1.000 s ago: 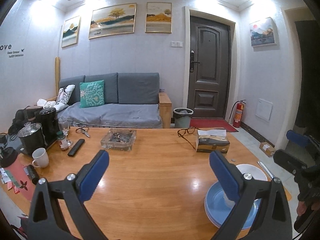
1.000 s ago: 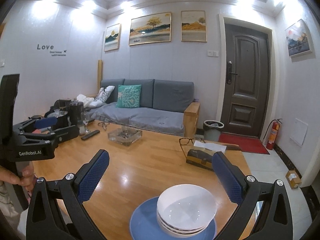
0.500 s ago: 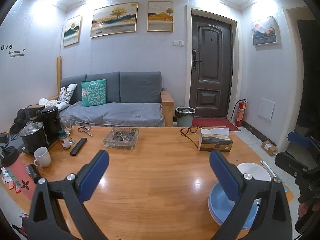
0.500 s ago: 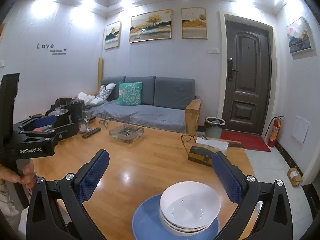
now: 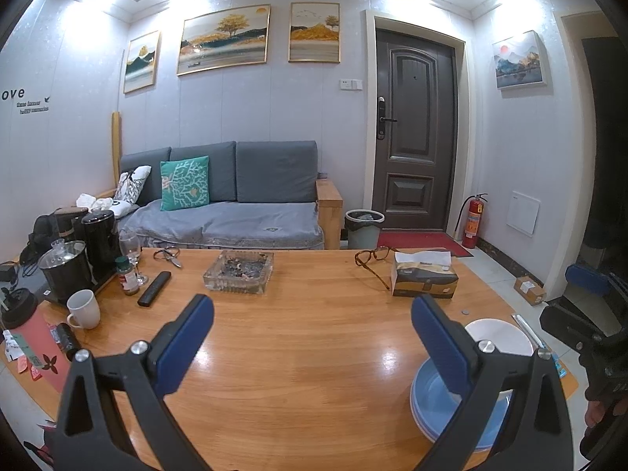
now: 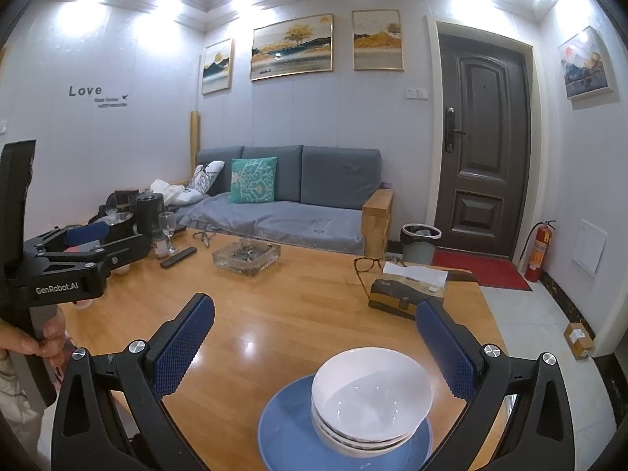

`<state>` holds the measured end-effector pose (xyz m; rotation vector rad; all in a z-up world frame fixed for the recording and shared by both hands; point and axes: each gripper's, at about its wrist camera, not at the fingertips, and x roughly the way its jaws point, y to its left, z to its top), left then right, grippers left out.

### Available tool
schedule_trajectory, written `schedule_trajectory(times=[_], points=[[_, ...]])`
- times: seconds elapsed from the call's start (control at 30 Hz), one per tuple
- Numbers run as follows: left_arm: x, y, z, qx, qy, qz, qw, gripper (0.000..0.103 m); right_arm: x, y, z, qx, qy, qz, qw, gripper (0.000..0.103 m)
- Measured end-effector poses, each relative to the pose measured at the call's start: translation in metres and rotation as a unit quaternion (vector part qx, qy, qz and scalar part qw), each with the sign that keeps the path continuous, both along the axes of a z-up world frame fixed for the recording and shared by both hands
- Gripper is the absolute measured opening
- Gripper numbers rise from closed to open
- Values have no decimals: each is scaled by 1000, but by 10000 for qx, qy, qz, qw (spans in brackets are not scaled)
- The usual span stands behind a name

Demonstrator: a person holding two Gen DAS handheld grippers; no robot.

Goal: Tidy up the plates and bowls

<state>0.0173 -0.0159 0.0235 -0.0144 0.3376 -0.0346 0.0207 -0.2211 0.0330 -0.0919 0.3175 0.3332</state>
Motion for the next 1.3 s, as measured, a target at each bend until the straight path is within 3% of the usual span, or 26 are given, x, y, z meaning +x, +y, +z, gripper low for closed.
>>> schedule_trajectory(times=[1.3], points=[[2,-2,-2,0,2,12,10000,100,-1,-1,0,50,24,-14,10000,102]])
